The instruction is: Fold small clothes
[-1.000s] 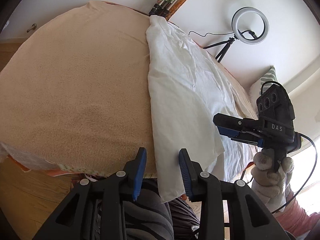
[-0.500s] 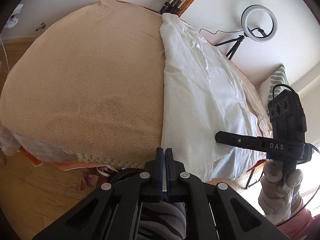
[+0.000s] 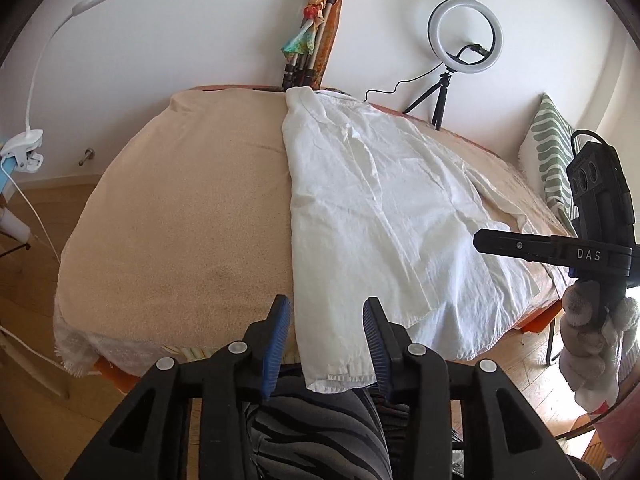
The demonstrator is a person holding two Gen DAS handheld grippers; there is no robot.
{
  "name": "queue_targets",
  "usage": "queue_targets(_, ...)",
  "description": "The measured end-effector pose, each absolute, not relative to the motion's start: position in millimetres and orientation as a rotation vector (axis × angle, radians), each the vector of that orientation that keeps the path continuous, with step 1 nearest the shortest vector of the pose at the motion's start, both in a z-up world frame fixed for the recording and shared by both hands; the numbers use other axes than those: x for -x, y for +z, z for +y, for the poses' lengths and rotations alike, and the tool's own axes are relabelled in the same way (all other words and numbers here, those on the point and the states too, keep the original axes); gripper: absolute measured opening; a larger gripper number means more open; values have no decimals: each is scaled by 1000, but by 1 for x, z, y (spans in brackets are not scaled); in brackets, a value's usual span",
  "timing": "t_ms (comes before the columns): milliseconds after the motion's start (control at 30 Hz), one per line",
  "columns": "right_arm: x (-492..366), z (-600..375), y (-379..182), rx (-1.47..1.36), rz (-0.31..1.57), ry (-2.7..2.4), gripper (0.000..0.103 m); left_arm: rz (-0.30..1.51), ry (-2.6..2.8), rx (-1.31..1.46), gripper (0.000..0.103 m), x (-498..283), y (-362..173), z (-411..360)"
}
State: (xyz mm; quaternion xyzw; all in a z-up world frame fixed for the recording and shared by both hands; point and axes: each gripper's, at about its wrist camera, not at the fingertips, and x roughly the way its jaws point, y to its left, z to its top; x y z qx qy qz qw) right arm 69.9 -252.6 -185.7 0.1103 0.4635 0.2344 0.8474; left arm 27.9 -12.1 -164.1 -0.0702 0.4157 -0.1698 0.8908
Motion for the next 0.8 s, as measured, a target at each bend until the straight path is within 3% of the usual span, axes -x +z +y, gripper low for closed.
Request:
queue_targets(67,-66,-268,-177,-232,947,462,56,832,-377,140,57,-25,-155,-22)
queue_targets(400,-51,-388,-160,-322,879,250,60,803,-484,112,67,-27,-140,-78)
queue_targets(533,-43,-436,-155,-337,853,150,60,808,-495,83,78,-27,-137,-98)
queue_targets(800,-41,-527,-158,-372,832,-13,60,816,-505,74,83,-32,-130,-128)
